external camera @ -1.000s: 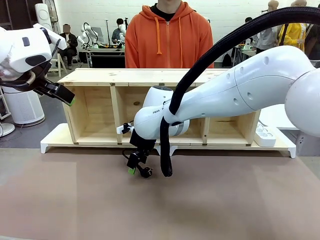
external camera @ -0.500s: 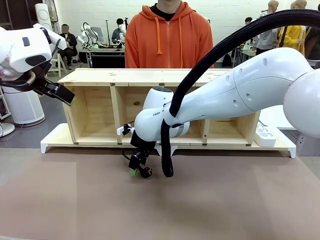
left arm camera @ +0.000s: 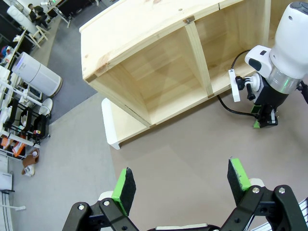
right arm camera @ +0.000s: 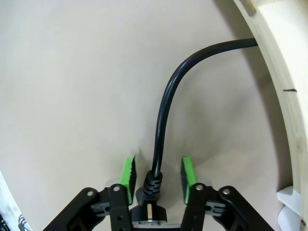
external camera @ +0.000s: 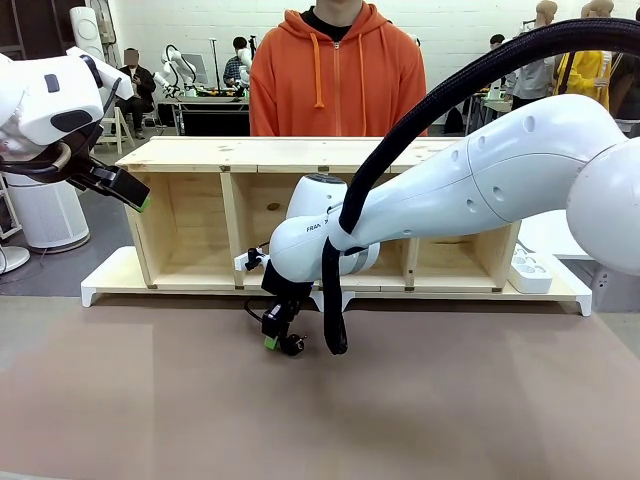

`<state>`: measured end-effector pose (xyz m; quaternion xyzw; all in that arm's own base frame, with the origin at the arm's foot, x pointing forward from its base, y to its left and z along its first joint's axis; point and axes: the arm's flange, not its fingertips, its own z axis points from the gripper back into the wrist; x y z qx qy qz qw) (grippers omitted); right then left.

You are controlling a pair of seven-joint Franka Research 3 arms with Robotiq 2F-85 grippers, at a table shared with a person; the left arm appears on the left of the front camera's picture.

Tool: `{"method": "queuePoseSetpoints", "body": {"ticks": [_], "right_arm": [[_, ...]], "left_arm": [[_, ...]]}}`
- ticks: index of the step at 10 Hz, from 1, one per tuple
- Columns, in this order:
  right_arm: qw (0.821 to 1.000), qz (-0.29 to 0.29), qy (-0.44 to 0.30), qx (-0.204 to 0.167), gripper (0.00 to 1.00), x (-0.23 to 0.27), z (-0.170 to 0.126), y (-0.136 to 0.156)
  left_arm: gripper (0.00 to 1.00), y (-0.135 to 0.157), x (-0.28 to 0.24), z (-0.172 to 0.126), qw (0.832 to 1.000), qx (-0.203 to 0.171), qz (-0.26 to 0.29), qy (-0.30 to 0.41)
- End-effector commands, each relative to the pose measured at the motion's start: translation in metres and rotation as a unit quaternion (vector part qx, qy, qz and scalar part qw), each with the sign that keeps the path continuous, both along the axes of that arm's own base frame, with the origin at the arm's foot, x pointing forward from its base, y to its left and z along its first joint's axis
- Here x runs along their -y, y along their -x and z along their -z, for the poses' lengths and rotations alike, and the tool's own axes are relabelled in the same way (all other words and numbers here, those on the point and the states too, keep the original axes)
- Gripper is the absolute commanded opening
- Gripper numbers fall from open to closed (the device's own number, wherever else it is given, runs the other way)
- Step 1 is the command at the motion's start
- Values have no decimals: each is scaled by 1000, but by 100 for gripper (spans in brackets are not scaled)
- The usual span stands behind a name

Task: Perform cable management.
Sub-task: When the cord part of the Power Cable appears at the lower middle area of the table and stops, grasp the cord part of the Power Cable, then pull the grasped Power Cable to the location of the Power Strip.

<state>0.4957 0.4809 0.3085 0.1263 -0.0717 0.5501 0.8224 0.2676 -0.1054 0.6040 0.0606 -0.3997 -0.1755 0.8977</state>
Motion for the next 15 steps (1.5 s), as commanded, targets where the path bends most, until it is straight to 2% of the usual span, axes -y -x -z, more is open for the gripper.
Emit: {"method": "queuePoseSetpoints", "body": {"ticks": [1,2,3,4,5,7,8,9,14,15], "right_arm": [[1000,4,13,1,32,2,-4,3],[1000,5,13,0,31,2,-4,3],[1000,5,14,-1,18,2,-5,3],[1000,5,14,-1,17,2,-5,3],[1000,6,13,-2,4,2,-5,3],[1000,6,21,0,0,1,-4,3],[1000,5,21,-9,0,-1,-4,3],[1000,0,3,-3,0,0,0,1],[1000,0,3,-3,0,0,0,1],[1000,0,4,-4,17,0,0,1]], "left_arm": [[100,-2,0,-1,1000,6,3,-2],[100,-2,0,-1,1000,6,3,-2],[100,-2,0,-1,1000,6,3,-2],[100,-2,0,-1,1000,6,3,-2],[100,-2,0,-1,1000,6,3,-2],[100,-2,0,-1,1000,6,3,-2],[100,-2,0,-1,1000,6,3,-2],[100,-2,0,-1,1000,6,3,-2],[100,-2,0,-1,1000,6,3,-2],[100,-2,0,-1,1000,6,3,-2]]}}
